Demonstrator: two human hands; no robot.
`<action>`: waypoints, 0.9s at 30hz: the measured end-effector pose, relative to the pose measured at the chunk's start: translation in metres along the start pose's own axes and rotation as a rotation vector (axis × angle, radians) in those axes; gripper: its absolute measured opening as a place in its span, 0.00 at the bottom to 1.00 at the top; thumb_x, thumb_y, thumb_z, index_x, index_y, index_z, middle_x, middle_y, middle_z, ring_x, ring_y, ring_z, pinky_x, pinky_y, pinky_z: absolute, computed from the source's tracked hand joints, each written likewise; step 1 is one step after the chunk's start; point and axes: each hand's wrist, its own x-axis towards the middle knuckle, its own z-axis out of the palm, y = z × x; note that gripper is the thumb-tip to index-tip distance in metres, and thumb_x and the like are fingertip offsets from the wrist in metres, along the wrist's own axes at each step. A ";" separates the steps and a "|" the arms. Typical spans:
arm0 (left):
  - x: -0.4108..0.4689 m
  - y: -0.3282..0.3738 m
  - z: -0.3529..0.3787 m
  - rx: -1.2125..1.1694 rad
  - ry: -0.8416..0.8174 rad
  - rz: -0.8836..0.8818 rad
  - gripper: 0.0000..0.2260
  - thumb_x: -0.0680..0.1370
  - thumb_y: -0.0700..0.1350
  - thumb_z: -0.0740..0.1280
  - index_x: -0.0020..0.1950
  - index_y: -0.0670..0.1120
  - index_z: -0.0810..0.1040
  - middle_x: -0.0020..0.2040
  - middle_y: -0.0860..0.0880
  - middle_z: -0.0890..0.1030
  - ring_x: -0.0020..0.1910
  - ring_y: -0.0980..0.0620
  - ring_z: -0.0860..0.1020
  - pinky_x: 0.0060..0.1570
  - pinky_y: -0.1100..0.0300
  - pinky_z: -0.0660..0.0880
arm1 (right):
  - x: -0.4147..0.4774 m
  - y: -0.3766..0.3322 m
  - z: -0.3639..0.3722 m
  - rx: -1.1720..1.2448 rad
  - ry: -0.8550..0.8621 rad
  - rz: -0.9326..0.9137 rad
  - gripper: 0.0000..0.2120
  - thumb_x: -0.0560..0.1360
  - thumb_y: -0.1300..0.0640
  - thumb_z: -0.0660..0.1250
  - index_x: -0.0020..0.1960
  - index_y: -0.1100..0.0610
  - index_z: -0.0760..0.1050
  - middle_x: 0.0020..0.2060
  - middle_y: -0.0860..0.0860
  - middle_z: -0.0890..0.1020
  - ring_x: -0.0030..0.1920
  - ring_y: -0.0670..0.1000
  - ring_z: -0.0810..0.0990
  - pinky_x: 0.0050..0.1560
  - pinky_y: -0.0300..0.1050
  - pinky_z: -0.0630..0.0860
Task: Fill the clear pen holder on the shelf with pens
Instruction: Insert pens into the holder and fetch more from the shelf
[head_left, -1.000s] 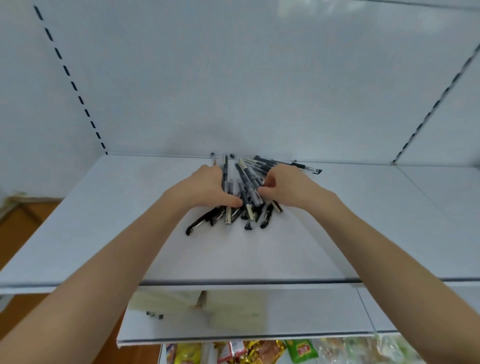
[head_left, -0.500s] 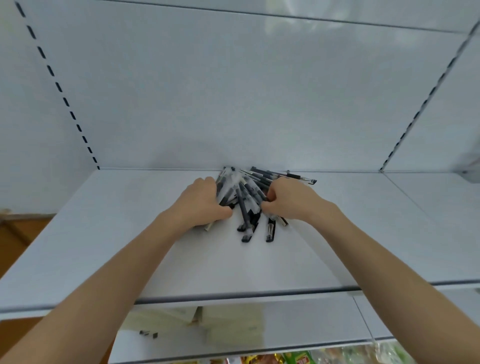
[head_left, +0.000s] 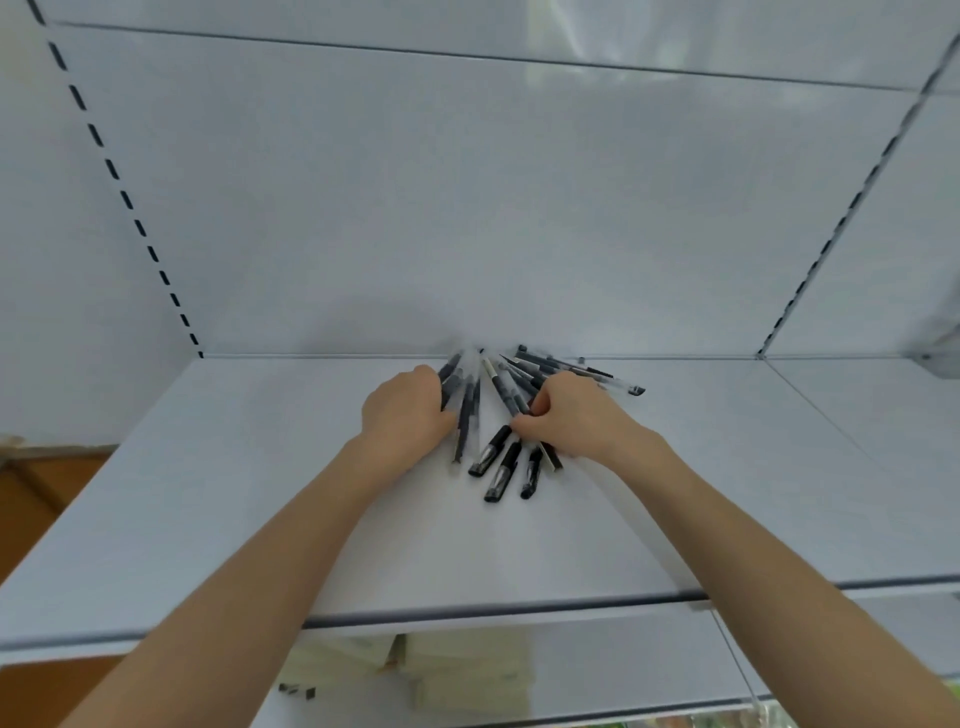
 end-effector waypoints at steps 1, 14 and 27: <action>0.001 -0.001 -0.001 0.011 -0.009 0.004 0.08 0.75 0.43 0.62 0.43 0.42 0.64 0.35 0.49 0.68 0.38 0.46 0.70 0.32 0.58 0.62 | -0.001 0.001 -0.001 0.005 0.005 0.008 0.21 0.70 0.58 0.65 0.24 0.55 0.56 0.20 0.51 0.61 0.23 0.51 0.61 0.33 0.43 0.61; -0.027 -0.022 -0.038 -1.238 -0.006 -0.173 0.02 0.75 0.36 0.66 0.44 0.38 0.74 0.35 0.44 0.75 0.30 0.53 0.77 0.31 0.62 0.79 | -0.018 -0.010 -0.009 0.544 0.320 -0.031 0.08 0.75 0.55 0.65 0.43 0.60 0.74 0.30 0.49 0.76 0.28 0.43 0.72 0.30 0.32 0.68; -0.092 0.066 -0.015 -1.504 -0.134 -0.090 0.04 0.73 0.37 0.68 0.46 0.42 0.76 0.34 0.46 0.82 0.33 0.52 0.82 0.28 0.61 0.76 | -0.090 -0.001 -0.024 1.291 0.431 0.036 0.06 0.78 0.59 0.58 0.45 0.55 0.73 0.37 0.48 0.85 0.39 0.46 0.79 0.34 0.36 0.73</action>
